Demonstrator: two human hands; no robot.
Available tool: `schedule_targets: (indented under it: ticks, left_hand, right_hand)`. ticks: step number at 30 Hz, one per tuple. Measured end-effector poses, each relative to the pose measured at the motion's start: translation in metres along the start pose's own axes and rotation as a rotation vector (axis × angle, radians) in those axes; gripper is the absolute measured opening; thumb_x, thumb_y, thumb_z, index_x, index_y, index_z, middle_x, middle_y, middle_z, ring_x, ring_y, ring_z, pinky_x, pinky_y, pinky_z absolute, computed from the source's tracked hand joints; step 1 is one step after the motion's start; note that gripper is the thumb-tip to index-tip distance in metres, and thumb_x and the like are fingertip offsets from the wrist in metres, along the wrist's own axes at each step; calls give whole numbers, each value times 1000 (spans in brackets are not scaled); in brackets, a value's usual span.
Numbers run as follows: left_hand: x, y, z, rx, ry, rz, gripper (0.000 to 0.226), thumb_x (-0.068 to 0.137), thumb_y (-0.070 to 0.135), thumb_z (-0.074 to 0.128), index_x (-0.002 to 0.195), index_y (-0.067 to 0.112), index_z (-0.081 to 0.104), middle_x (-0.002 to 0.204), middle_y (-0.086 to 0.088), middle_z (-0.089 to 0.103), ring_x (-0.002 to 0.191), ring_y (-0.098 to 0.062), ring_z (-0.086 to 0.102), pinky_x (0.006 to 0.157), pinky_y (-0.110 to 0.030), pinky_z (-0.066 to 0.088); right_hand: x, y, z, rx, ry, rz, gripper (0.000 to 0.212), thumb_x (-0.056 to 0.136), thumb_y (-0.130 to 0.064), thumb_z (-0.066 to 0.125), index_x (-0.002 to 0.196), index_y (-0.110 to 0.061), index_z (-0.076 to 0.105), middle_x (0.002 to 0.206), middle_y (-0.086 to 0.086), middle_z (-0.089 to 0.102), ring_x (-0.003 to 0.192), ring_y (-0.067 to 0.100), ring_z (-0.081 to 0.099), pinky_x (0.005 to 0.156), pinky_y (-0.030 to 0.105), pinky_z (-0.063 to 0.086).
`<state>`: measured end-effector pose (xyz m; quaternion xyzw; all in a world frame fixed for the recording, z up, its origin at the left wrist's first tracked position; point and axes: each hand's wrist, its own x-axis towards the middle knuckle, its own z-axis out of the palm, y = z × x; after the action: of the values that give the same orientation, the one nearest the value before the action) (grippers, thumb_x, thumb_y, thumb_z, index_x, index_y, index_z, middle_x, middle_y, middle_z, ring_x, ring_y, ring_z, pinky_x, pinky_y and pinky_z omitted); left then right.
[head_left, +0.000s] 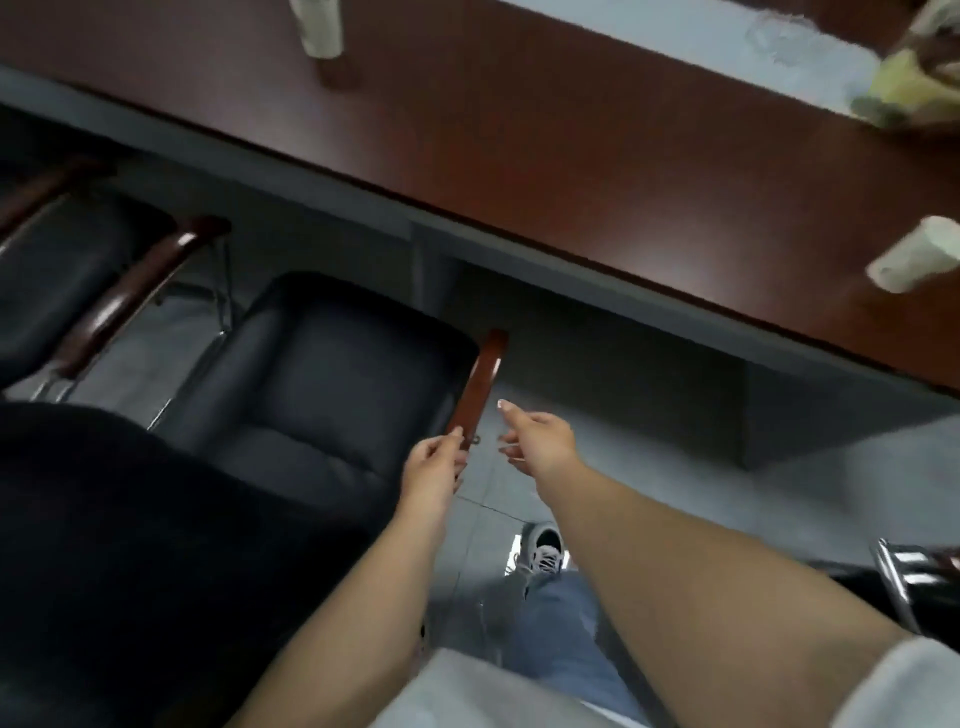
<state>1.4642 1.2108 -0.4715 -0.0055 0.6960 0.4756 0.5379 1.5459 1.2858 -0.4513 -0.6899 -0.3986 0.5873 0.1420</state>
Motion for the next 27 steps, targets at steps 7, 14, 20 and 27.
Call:
schedule_targets:
  ticks: [7,14,20,27]
  left_hand:
    - [58,-5,-4,307,135,-131,43,91,45,51,118,13,58,117,1,59,101,-16,53,86,-26,39]
    - [91,-37,15,347,167,-261,57,89,55,46,135,21,46,134,-1,50,119,-21,49,92,-27,38]
    - [99,-36,24,435,246,-225,52,91,53,44,124,15,56,120,-6,59,102,-19,55,84,-27,39]
    - [90,-39,32,521,188,-222,49,92,50,43,119,12,58,113,-7,60,96,-20,53,81,-25,37]
  right_hand:
    - [89,-9,20,-155,-244,276,61,84,-51,61,127,-10,46,126,3,51,100,19,51,94,31,48]
    - [141,6,21,-150,-451,429,66,85,-52,58,135,-11,43,132,7,52,121,22,51,103,36,43]
    - [155,9,30,46,-556,493,49,89,-39,59,127,-9,50,107,7,63,108,24,59,95,34,46]
    - [147,5,9,-22,-553,482,52,91,-37,56,131,-5,46,129,15,56,120,28,54,103,38,42]
